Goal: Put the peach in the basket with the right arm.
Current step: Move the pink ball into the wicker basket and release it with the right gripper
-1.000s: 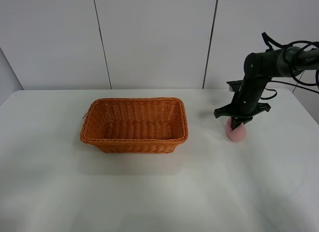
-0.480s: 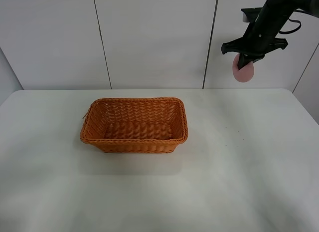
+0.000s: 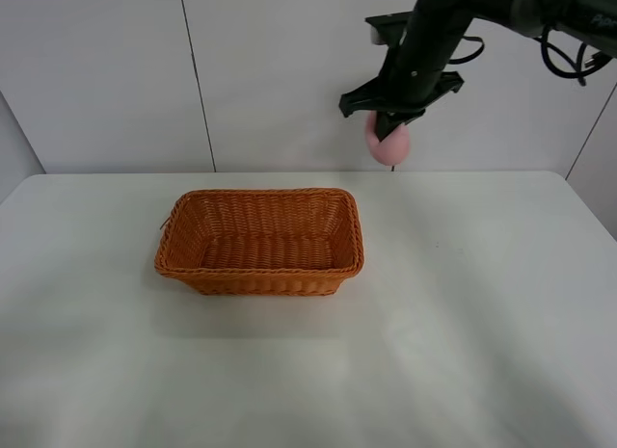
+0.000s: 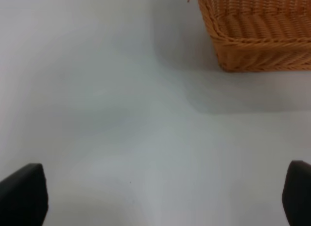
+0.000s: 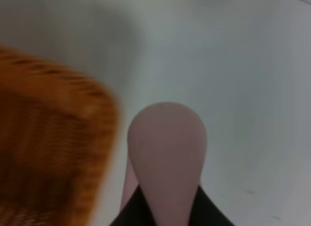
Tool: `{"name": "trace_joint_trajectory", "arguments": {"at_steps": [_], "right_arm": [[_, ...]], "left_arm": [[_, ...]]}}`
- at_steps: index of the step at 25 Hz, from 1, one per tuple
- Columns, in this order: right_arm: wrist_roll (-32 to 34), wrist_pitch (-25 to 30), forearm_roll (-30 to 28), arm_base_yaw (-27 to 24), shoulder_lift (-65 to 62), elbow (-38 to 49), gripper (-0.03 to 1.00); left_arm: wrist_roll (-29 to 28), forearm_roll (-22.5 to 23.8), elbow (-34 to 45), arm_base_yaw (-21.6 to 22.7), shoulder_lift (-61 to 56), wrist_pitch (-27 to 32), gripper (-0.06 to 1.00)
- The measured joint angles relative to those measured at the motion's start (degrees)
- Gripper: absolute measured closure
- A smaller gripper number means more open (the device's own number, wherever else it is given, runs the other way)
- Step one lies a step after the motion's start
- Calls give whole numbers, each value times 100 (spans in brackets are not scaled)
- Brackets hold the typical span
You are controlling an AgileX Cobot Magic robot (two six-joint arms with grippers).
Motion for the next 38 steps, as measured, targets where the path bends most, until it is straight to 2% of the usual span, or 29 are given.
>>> {"name": "trace_joint_trajectory", "arguments": {"at_steps": [5,9,14,17,19,23,24,26,29,35,38], "right_arm": [[35,-403,6,874,113,-18,97],[54,-730,0,1357,455,-35,97],[65,-1512,-2,1532,1158,-35,97],[71,-1702,-14,1532,1559,-35,93],[71,-1697,-14,1532,1753,-35,82],[71,-1673,55,1532,1894,-35,42],[71,-1673,86,1532,1894,-35,36],[83,-1647,123,1532,1894,-77,31],[114,-1380,150,1532,1896,-339,28],[120,-278,148,1507,1896,-1770,28],[218,-72,88,1489,1889,-2474,27]], "left_arm": [[0,0,0,0,0,0,-5],[0,0,0,0,0,0,-5],[0,0,0,0,0,0,-5],[0,0,0,0,0,0,-5],[0,0,0,0,0,0,-5],[0,0,0,0,0,0,-5],[0,0,0,0,0,0,-5],[0,0,0,0,0,0,-5],[0,0,0,0,0,0,-5],[0,0,0,0,0,0,-5],[0,0,0,0,0,0,-5]]}}
